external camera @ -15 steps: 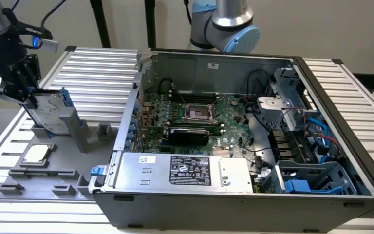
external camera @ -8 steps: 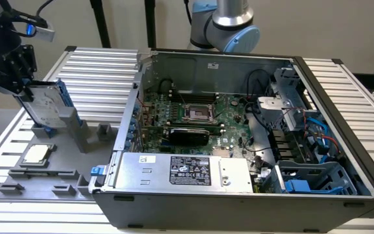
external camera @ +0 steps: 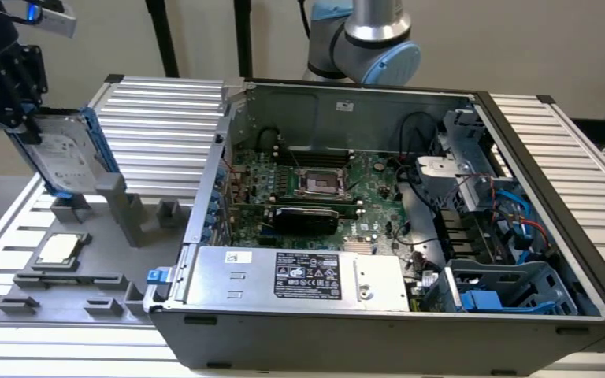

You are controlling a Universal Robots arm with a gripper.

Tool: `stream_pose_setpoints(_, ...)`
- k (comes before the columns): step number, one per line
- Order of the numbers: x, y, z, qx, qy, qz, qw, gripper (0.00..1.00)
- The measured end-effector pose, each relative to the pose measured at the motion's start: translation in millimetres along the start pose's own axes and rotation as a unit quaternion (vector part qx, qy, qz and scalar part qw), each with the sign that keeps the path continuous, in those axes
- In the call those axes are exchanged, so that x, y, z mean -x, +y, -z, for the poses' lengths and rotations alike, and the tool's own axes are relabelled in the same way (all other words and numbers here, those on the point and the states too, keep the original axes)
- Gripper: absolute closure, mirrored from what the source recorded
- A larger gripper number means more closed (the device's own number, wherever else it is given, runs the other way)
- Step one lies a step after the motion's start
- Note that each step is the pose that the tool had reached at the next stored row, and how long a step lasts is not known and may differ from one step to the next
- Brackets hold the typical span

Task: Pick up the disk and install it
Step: 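Pick up the disk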

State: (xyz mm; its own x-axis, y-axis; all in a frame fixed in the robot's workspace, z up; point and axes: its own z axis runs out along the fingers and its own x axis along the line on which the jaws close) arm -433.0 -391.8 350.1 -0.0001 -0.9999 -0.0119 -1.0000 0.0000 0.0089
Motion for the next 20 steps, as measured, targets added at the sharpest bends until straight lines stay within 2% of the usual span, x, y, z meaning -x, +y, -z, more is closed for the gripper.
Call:
stream_pose_setpoints(5,0.3,-3.3,22.5,0.0,-0.0002,0.0,1.0,0.67)
stream_pose_setpoints(8,0.4,-9.7,34.7,0.0,-0.0013,0.0,1.0,0.67)
stream_pose_setpoints(15,0.6,-39.8,57.1,0.0,-0.0083,0.0,1.0,0.67)
stream_pose_setpoints(20,-0.1,-62.4,78.3,0.001,-0.0111,0.0,0.9999,0.67)
